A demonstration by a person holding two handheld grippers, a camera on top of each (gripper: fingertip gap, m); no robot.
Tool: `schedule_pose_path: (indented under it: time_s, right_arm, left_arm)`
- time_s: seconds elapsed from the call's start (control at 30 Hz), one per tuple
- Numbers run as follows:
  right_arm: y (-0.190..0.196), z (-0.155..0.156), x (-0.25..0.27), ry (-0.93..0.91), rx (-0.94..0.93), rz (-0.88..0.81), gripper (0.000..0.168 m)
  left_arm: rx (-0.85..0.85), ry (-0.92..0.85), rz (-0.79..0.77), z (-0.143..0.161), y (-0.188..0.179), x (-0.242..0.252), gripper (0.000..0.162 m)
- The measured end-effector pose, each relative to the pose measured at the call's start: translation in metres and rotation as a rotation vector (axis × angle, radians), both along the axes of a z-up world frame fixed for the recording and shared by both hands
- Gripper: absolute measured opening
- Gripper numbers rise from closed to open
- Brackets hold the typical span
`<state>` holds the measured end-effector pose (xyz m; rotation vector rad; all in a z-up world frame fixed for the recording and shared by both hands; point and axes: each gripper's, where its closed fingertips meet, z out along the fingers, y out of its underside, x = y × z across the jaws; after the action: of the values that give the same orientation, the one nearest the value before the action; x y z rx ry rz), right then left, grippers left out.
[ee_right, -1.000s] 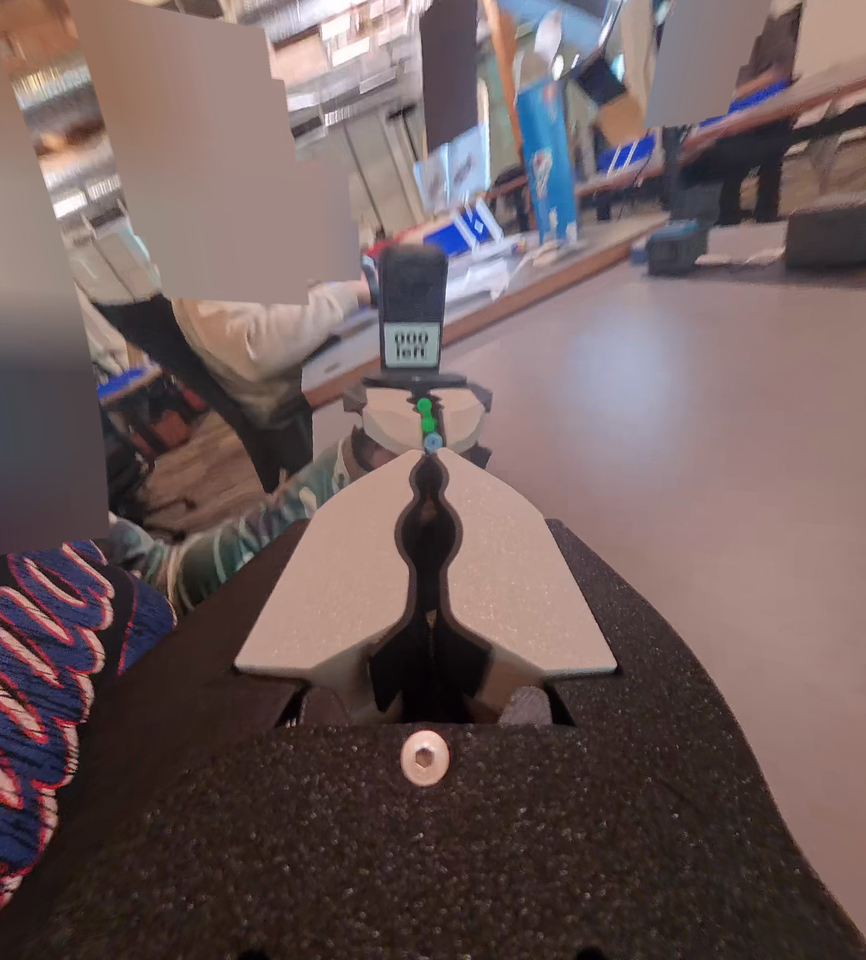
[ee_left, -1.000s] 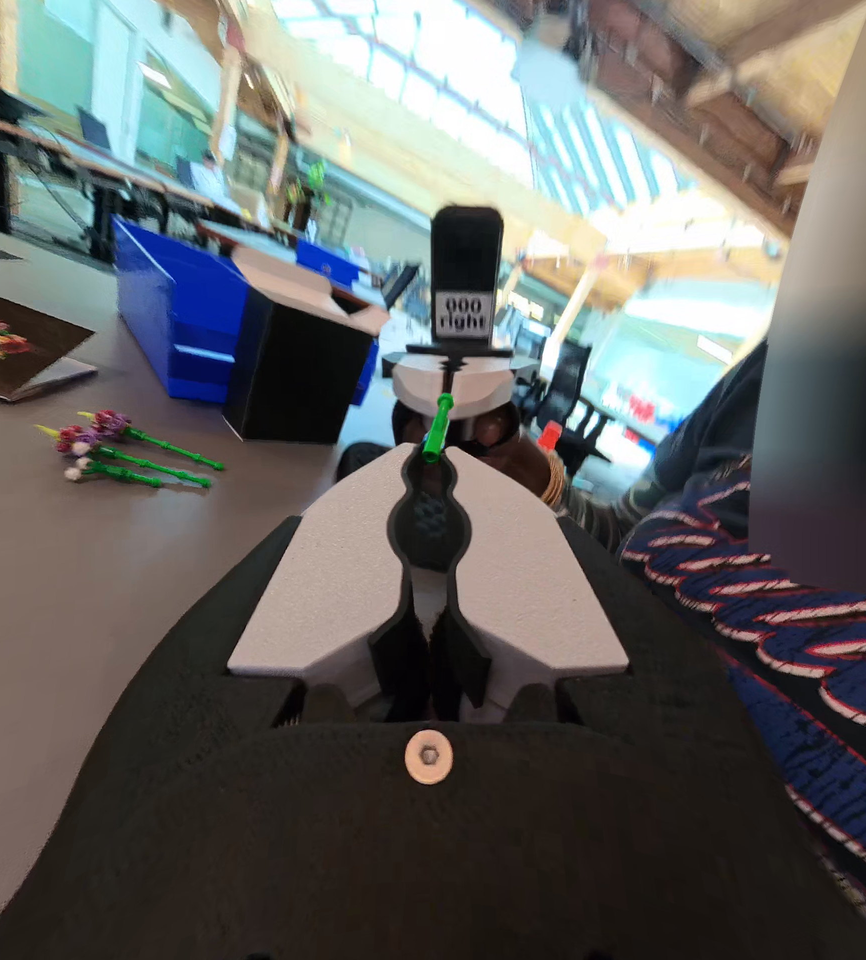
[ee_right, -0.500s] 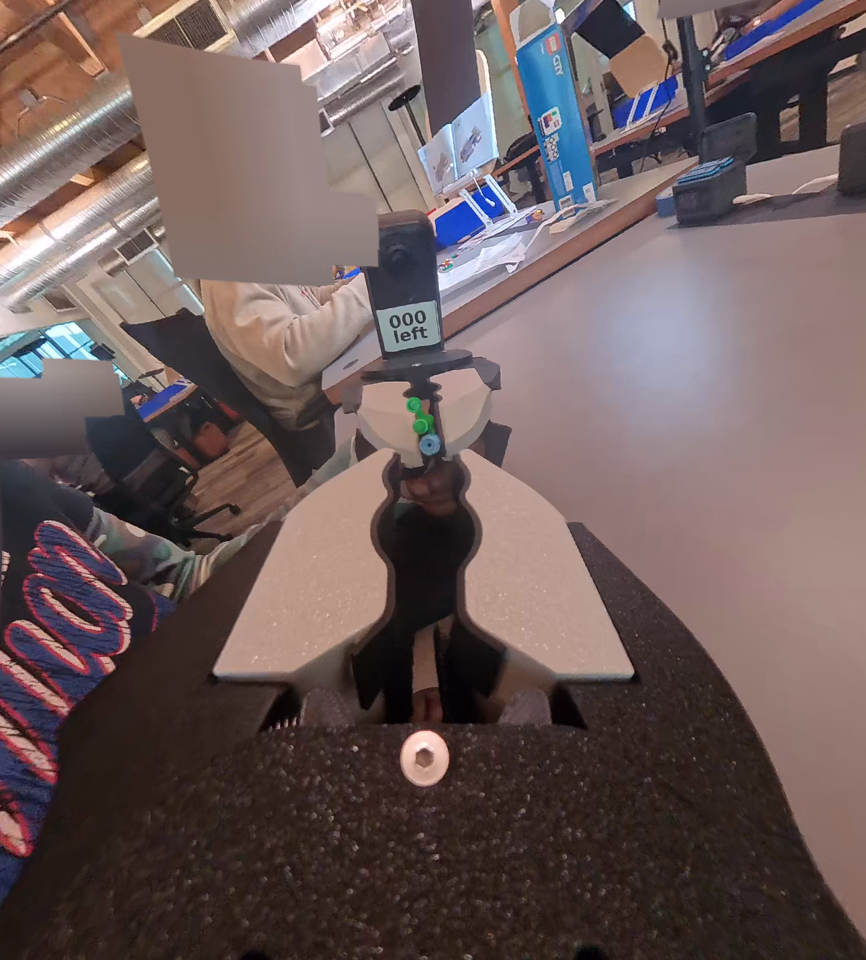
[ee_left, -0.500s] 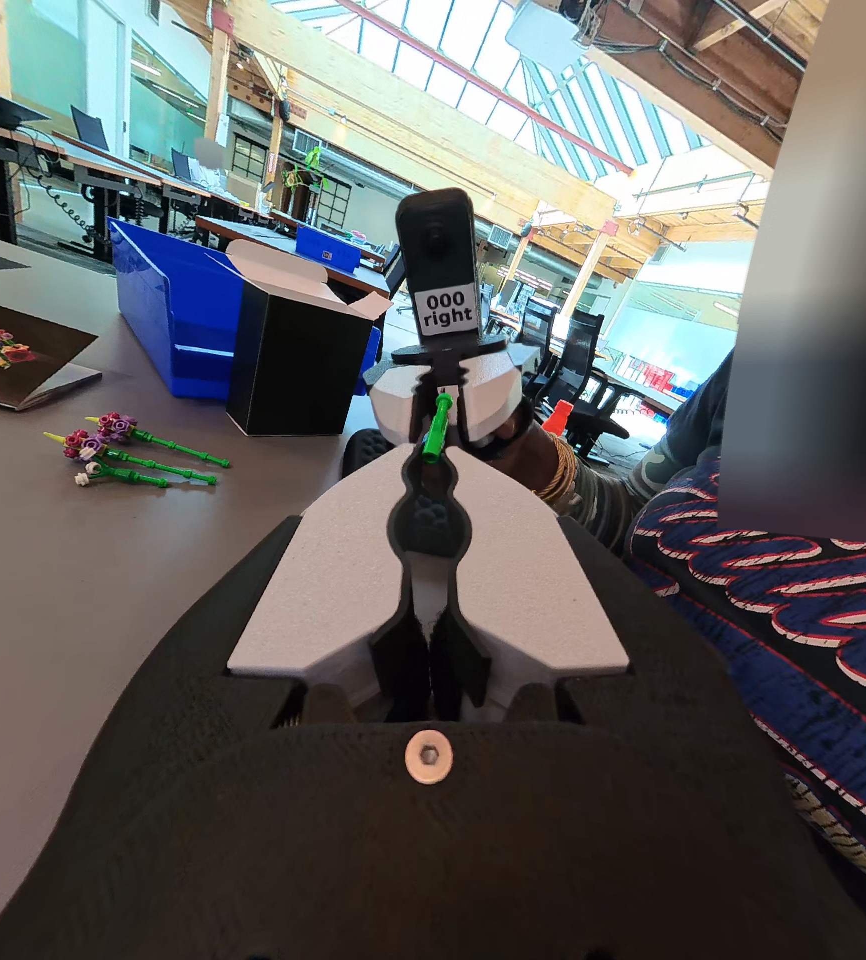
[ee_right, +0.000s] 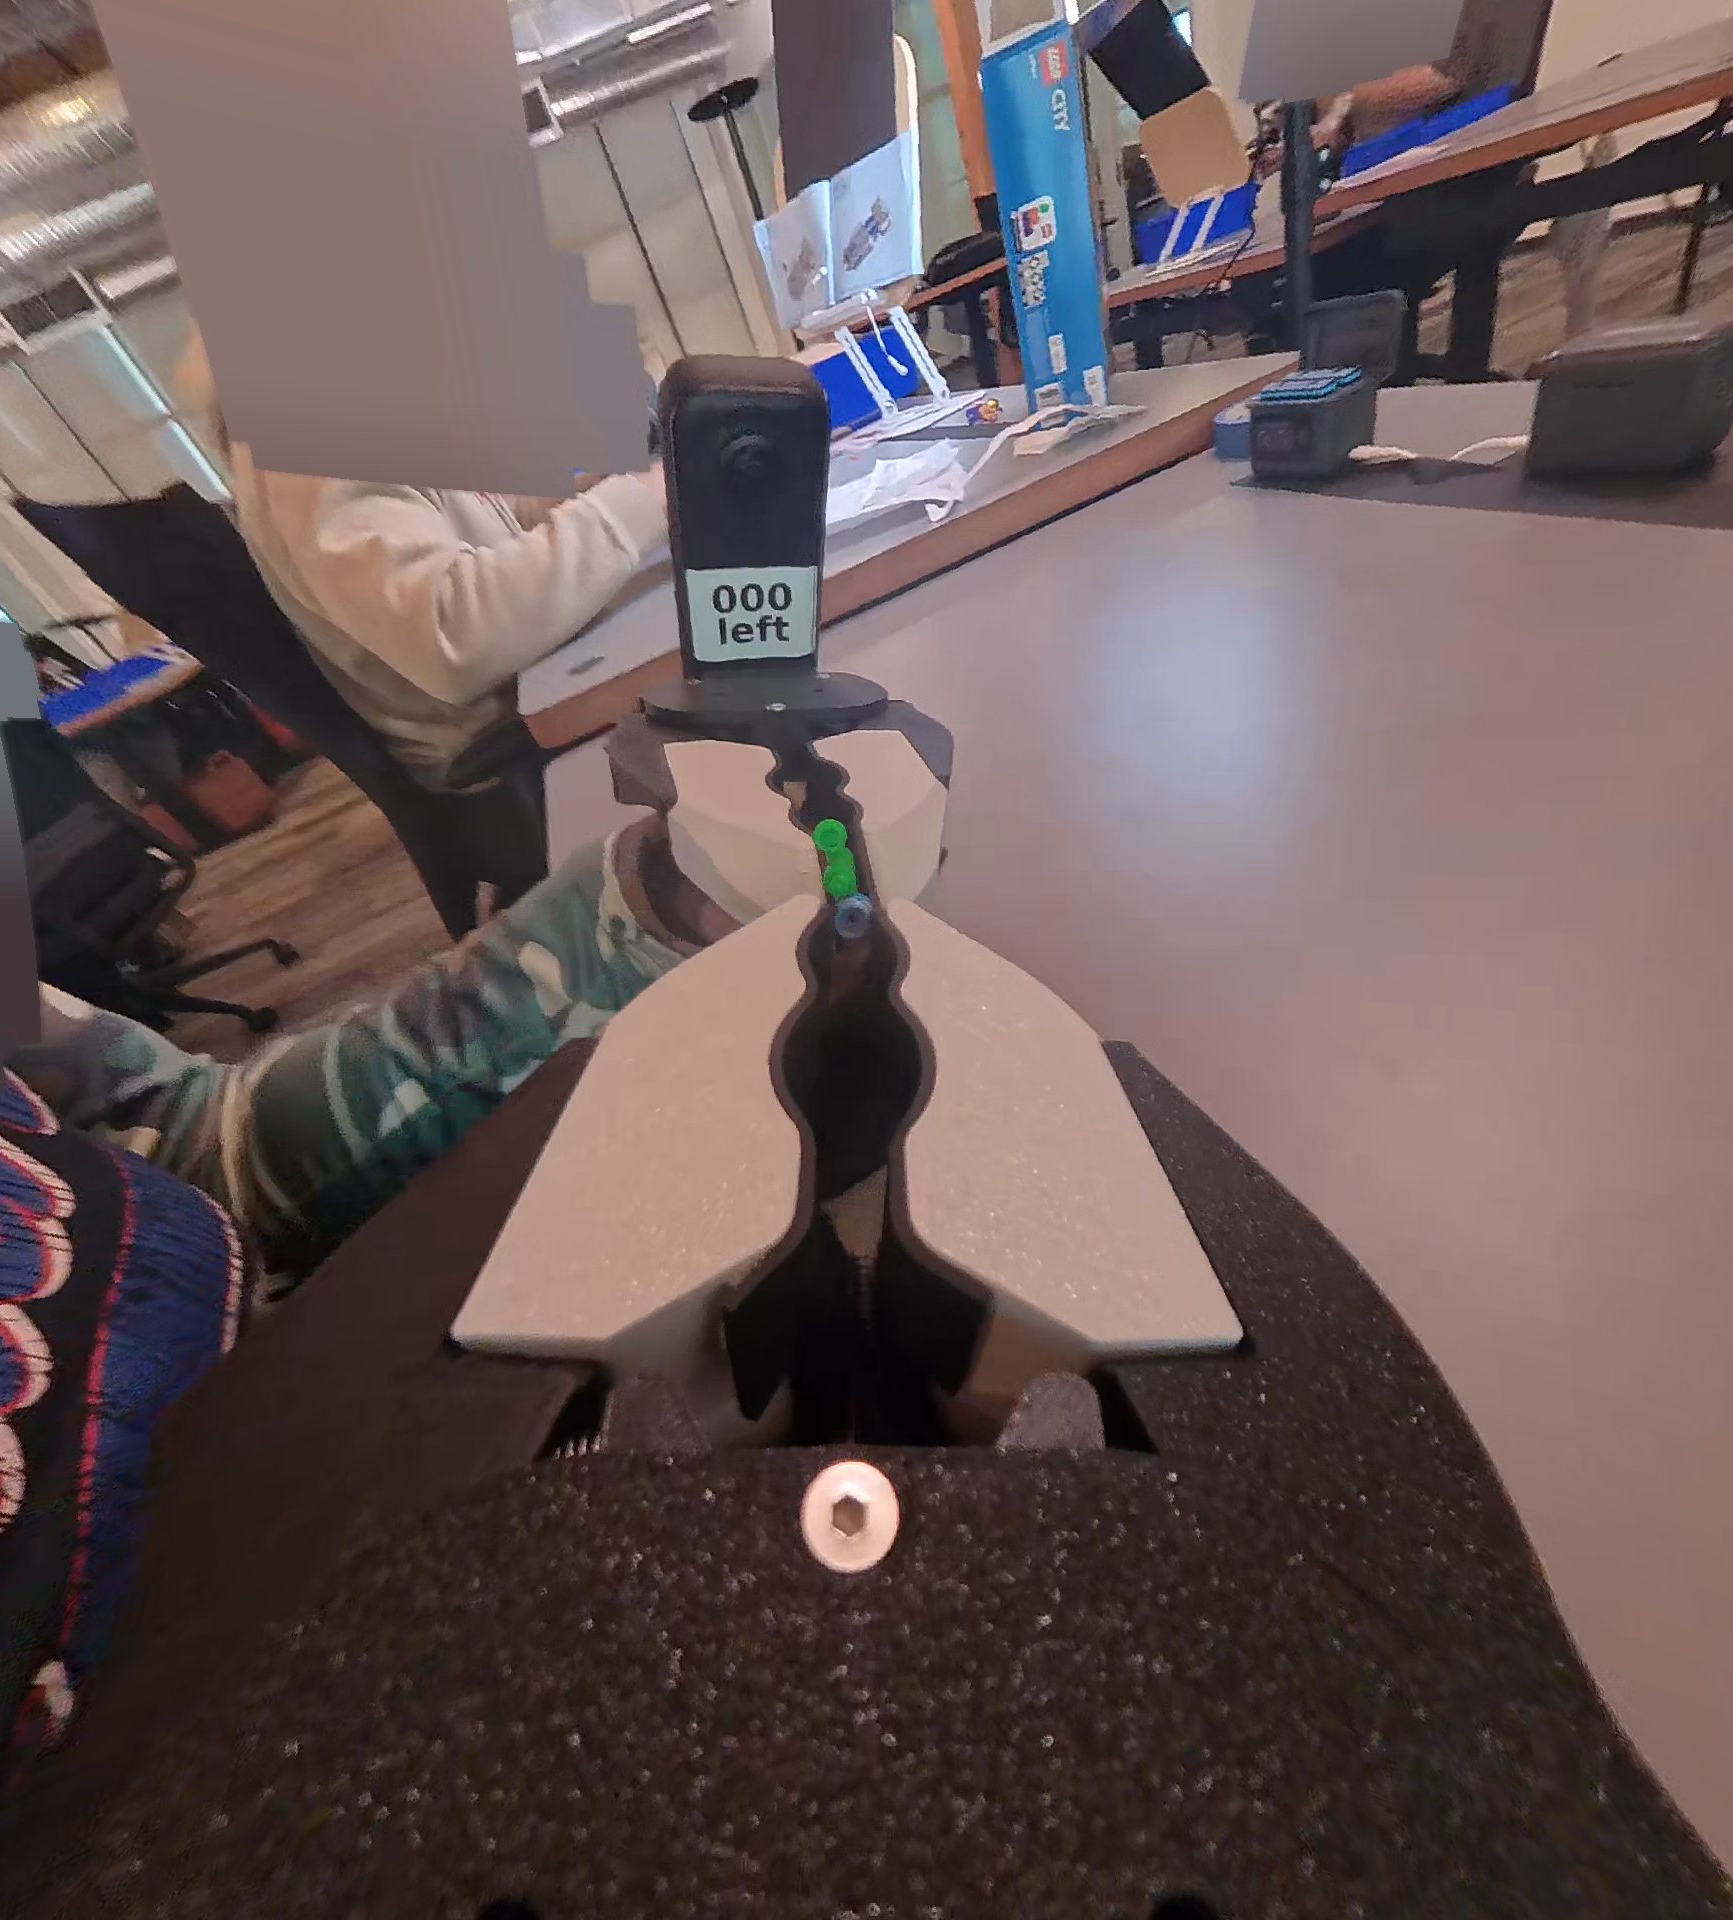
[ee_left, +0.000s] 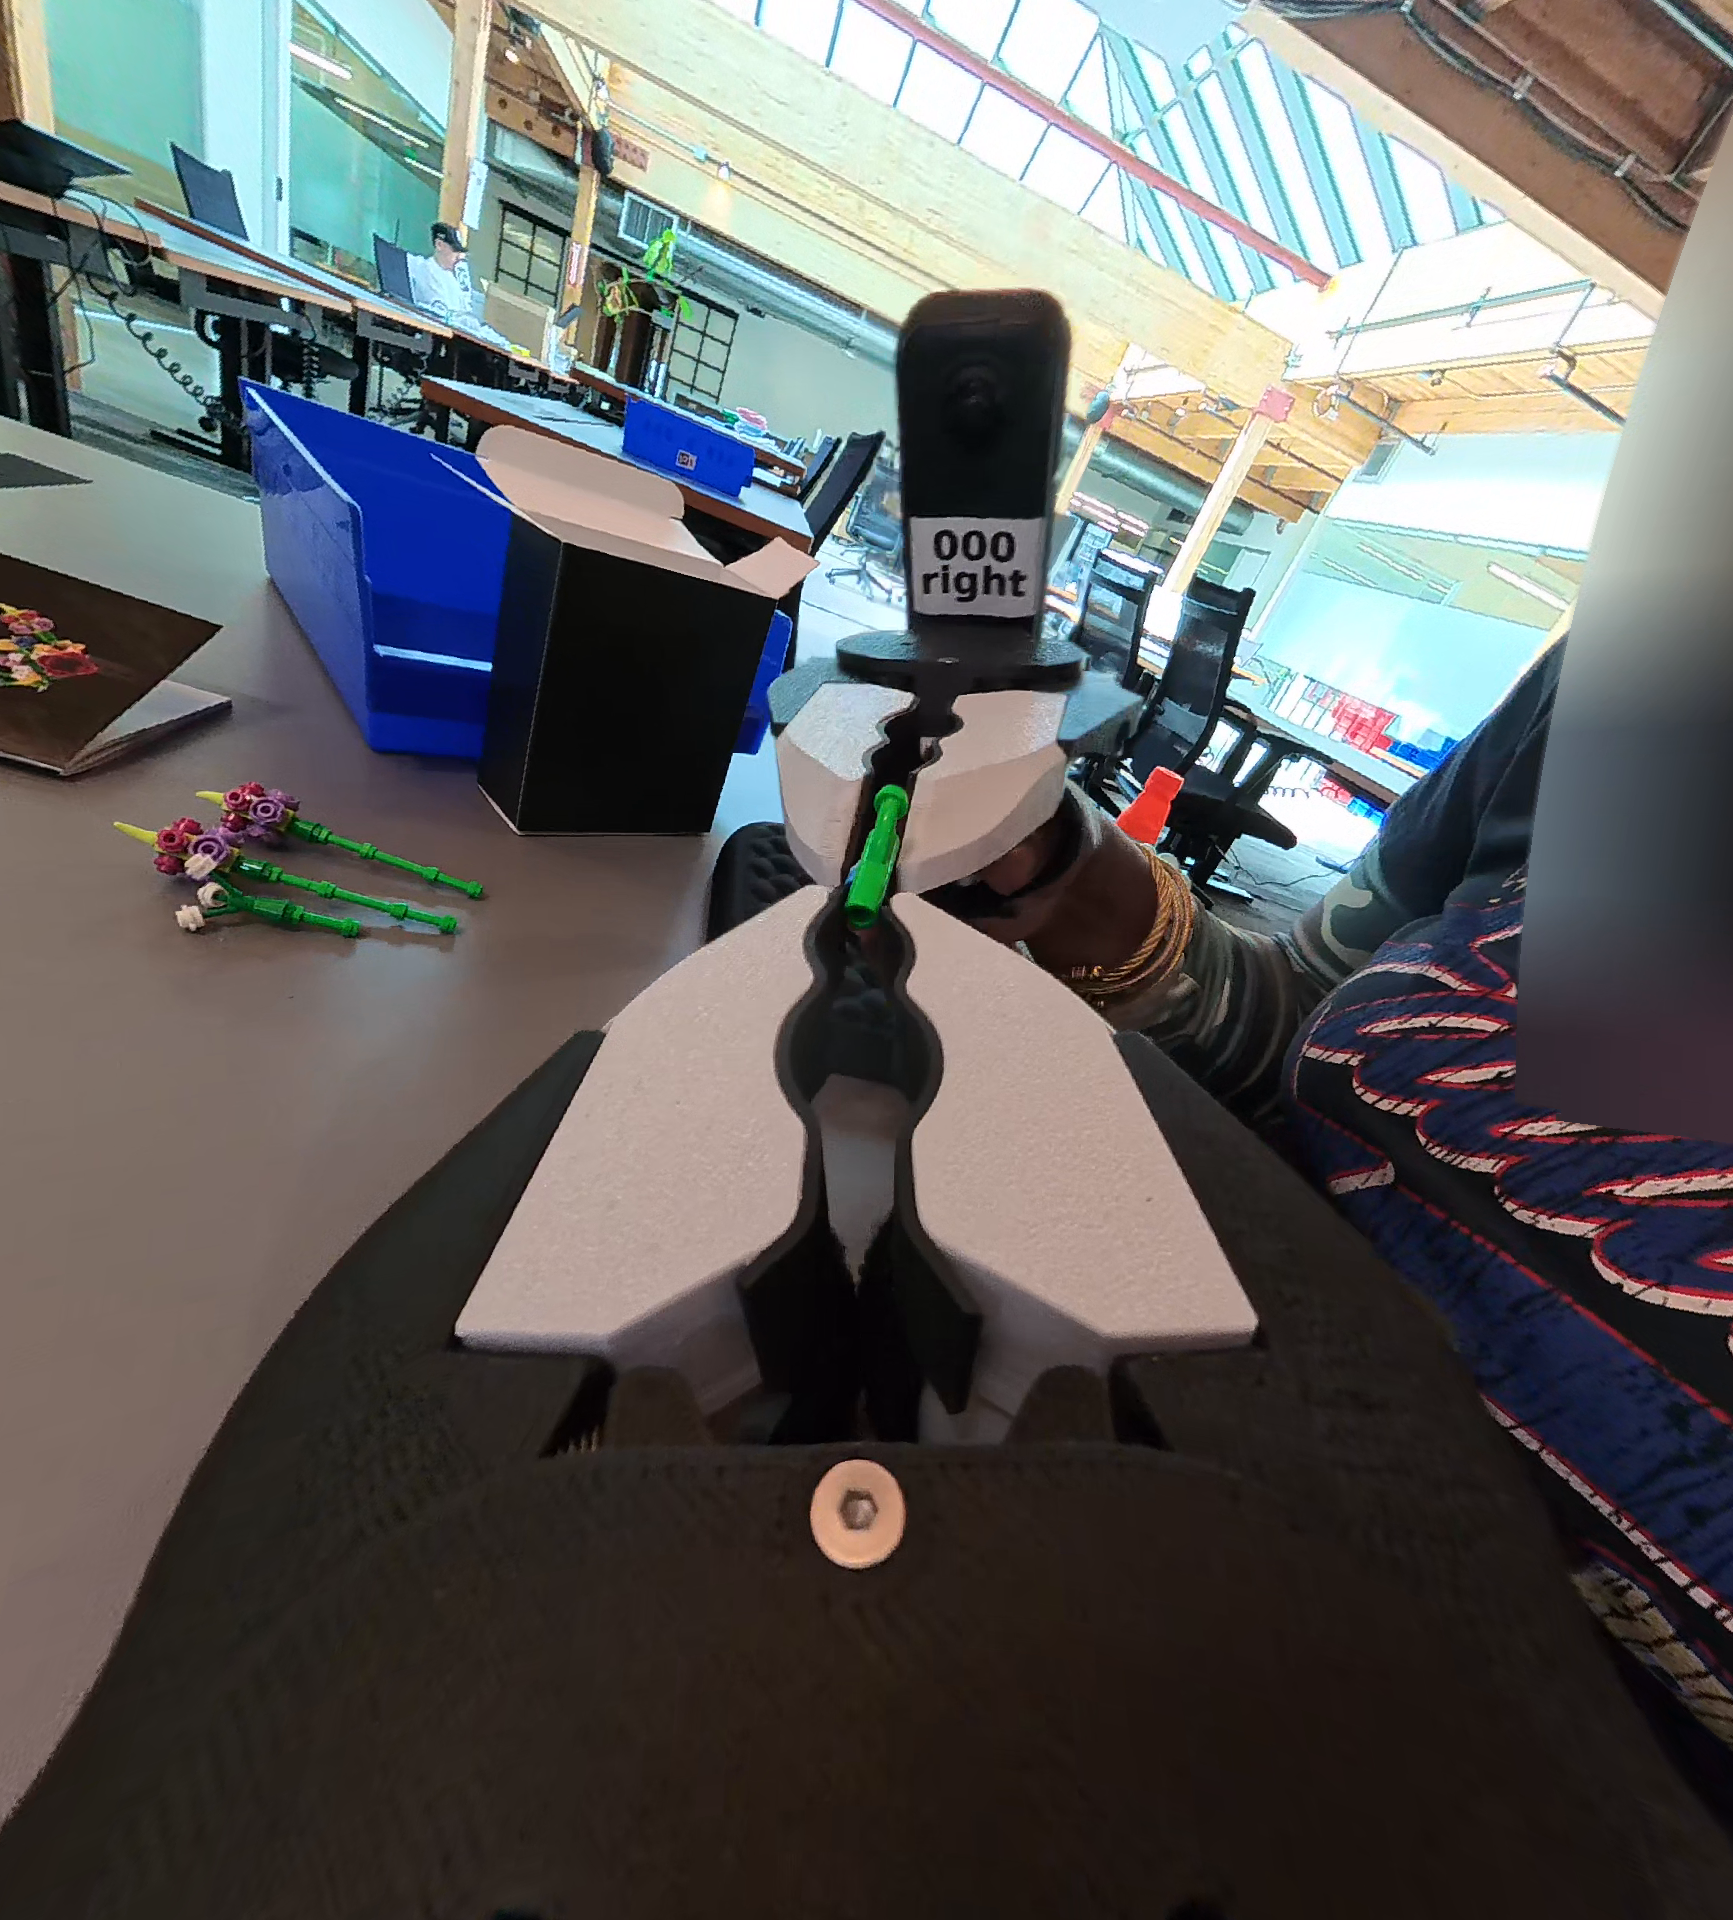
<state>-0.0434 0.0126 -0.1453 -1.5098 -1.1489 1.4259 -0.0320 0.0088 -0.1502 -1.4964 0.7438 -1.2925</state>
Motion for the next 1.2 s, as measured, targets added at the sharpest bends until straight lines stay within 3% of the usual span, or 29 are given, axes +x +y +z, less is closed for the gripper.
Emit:
schedule_pose_path:
  time_s: [0.17,0.33,0.47,0.7,0.83,1.0,1.2]
  right_arm:
    - [0.002,0.001,0.0,-0.03,0.136,-0.047,0.006]
    - [0.003,0.003,0.001,-0.014,0.128,-0.042,0.006]
    - [0.021,0.014,0.027,0.037,0.094,-0.102,0.006]
    - [0.02,0.02,0.034,0.08,0.042,-0.081,0.006]
    - [0.018,0.014,0.03,0.059,0.054,-0.084,0.006]
    - [0.021,0.002,0.031,0.038,0.024,-0.092,0.006]
    - [0.021,-0.004,0.031,-0.006,0.045,-0.094,0.006]
  left_arm:
    - [-0.026,-0.017,0.004,0.0,0.002,-0.001,0.005]
    - [-0.032,-0.034,-0.002,0.001,0.002,-0.003,0.005]
    - [-0.046,-0.17,0.039,0.014,0.006,-0.028,0.004]
    - [-0.051,-0.087,0.054,0.006,0.009,-0.018,0.005]
    - [-0.097,0.107,0.154,-0.015,0.021,-0.015,0.005]
    - [-0.18,0.592,0.272,-0.066,0.029,-0.025,0.005]
    - [-0.284,0.624,0.2,-0.083,0.021,-0.02,0.006]
